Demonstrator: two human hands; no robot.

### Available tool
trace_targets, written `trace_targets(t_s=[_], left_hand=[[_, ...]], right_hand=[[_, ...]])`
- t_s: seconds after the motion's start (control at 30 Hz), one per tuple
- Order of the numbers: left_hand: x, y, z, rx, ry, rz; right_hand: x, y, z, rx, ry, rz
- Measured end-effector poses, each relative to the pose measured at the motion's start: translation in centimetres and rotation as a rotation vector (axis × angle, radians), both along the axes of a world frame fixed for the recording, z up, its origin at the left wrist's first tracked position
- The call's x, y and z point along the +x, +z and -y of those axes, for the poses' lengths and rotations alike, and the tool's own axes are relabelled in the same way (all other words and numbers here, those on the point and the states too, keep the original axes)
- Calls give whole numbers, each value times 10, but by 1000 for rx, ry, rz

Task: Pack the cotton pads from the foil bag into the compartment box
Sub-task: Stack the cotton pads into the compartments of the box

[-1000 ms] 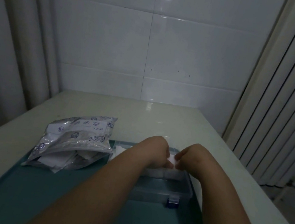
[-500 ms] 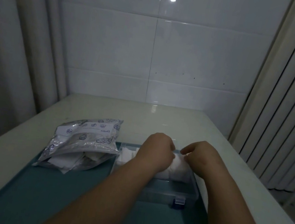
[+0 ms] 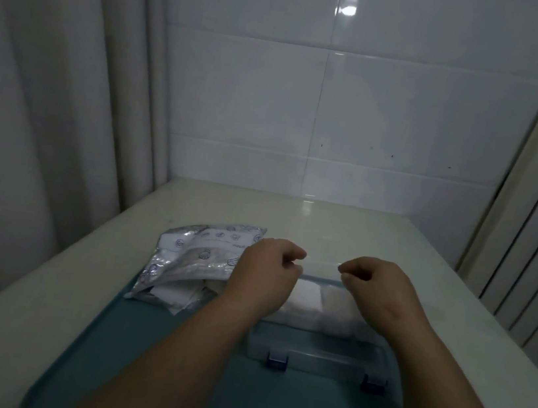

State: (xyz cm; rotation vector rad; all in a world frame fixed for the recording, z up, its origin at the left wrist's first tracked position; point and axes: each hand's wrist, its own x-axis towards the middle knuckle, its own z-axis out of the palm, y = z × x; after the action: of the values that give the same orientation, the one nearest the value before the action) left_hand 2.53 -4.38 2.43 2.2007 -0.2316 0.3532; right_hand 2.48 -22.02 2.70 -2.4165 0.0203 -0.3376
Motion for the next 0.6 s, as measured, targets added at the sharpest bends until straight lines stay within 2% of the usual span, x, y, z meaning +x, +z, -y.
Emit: trace_targets(t_s=[0.13, 0.33, 0.47, 0.6], left_hand=[[-5, 6, -33, -33, 47, 8], [-5, 12, -85, -83, 202, 61], [-2, 3, -123, -23, 310, 25], [2, -18, -147, 110, 365, -36]], right_hand=[[-4, 7, -28, 42, 78, -1], [3, 8, -90, -77, 204, -42], [11, 3, -111, -209, 109, -123], [14, -8, -119, -231, 119, -215]])
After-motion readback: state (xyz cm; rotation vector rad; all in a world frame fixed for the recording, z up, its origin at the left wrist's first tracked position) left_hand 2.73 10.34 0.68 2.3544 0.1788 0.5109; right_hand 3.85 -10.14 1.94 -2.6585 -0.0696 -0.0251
